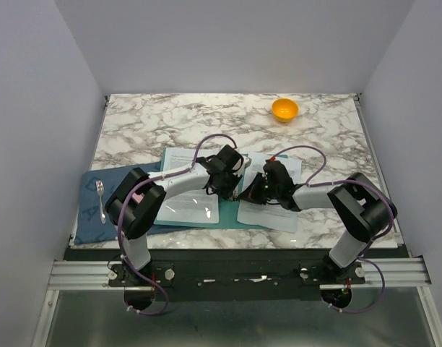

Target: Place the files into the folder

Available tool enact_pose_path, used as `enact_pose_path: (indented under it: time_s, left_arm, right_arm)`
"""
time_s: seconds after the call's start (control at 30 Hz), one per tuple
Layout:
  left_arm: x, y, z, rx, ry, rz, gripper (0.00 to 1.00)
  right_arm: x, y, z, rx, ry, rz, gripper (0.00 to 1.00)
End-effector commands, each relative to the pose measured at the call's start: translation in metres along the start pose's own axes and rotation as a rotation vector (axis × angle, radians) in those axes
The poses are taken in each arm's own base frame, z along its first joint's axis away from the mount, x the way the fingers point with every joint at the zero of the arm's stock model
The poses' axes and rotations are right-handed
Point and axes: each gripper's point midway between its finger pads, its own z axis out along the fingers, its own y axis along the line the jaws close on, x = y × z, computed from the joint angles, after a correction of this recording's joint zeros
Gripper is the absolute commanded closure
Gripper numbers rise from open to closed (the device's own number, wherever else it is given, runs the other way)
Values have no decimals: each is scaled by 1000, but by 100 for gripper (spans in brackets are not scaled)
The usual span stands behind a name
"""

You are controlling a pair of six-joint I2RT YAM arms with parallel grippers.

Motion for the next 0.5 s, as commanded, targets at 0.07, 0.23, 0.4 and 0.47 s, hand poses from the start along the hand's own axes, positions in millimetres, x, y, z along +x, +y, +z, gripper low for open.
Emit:
enact_pose_path:
  time_s: [0.07, 0.23, 0.4, 0.47]
  left_arm:
    - [-4, 6, 6, -33, -10, 14, 68]
    - [-12, 0, -4, -7, -37, 22, 68]
    - [-22, -7, -23, 17, -87, 28, 68]
    - [-25, -8, -26, 22, -94, 25, 68]
  right_arm:
    - [16, -45, -2, 147, 27, 14, 100]
    - [18, -48, -1, 152, 32, 17, 100]
    - [19, -50, -1, 156, 34, 19, 100]
    - [20, -51, -1, 158, 37, 21, 100]
